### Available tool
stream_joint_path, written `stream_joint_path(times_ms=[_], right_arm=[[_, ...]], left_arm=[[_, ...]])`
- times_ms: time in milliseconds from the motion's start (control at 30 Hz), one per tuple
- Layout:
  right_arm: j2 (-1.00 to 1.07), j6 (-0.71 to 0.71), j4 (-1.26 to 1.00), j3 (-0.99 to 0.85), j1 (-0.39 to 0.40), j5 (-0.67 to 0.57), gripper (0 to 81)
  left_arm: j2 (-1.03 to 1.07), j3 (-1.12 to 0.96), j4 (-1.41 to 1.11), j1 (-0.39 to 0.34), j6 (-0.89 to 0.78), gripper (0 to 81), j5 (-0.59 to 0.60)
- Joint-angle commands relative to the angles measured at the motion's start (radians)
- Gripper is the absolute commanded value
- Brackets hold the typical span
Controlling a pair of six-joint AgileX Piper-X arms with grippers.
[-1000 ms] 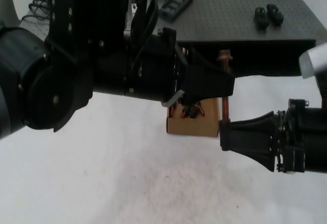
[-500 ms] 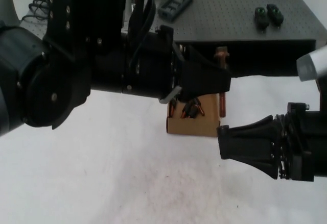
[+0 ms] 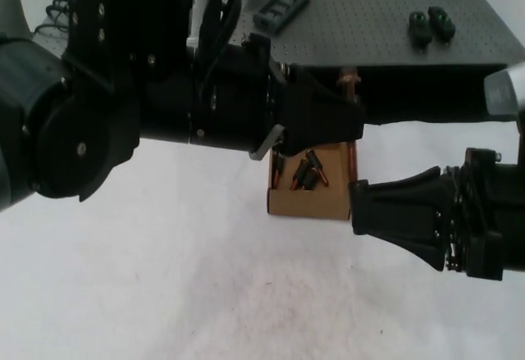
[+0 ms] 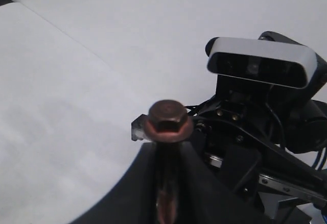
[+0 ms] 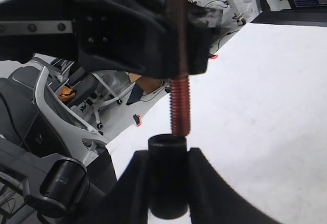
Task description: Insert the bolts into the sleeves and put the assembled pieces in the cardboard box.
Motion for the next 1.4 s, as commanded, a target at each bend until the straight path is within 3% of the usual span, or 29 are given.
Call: stream_joint_path(times_ms=[0, 367, 600, 700, 733, 833, 867, 967, 1100, 1133, 1200, 1367], right_arm=[[0.002, 0.004, -0.058, -0.011, 0.001, 0.023, 1.9], [0.002, 0.031, -0.074, -0.011, 0.001, -0.010, 1.9], [0.002, 0.031, -0.139, -0.011, 0.001, 0.044, 1.9], [0.002, 0.026, -0.146, -0.011, 0.001, 0.083, 1.9], [0.002, 0.026, -0.146, -0.011, -0.002, 0.106, 1.9], [0.006, 0.009, -0.146, -0.011, -0.019, 0.250, 1.9], [0.016, -0.015, -0.146, -0.011, -0.029, 0.309, 1.9], [0.105, -0.071, -0.102, -0.044, -0.056, 0.418, 1.9], [0.332, -0.144, -0.079, -0.156, -0.064, 0.505, 1.9], [0.398, -0.148, -0.079, -0.196, -0.064, 0.534, 1.9], [0.520, -0.147, -0.081, -0.271, -0.062, 0.554, 1.9], [0.811, -0.147, -0.045, -0.499, -0.060, 0.647, 1.9]], left_arm=[[-0.006, -0.007, -0.012, 0.003, -0.022, 0.7, 0.068], [-0.006, -0.007, -0.012, 0.003, -0.035, 0.7, 0.068], [-0.006, -0.007, -0.012, 0.003, -0.071, 1.5, 0.082], [-0.006, -0.007, -0.012, 0.003, -0.072, 18.4, 0.061], [-0.006, -0.007, -0.012, 0.003, -0.069, 28.5, 0.028], [-0.006, -0.007, 0.009, 0.003, -0.072, 54.5, -0.143], [-0.006, -0.007, 0.038, 0.003, -0.067, 56.1, -0.215], [-0.013, -0.007, 0.181, 0.014, -0.034, 41.7, -0.402], [-0.053, 0.007, 0.378, 0.032, -0.002, 5.6, -0.648], [-0.070, 0.019, 0.398, 0.033, 0.006, 0.9, -0.702], [-0.129, 0.071, 0.406, 0.032, 0.007, 2.3, -0.775], [-0.305, 0.246, 0.400, 0.032, 0.011, 2.3, -0.797]])
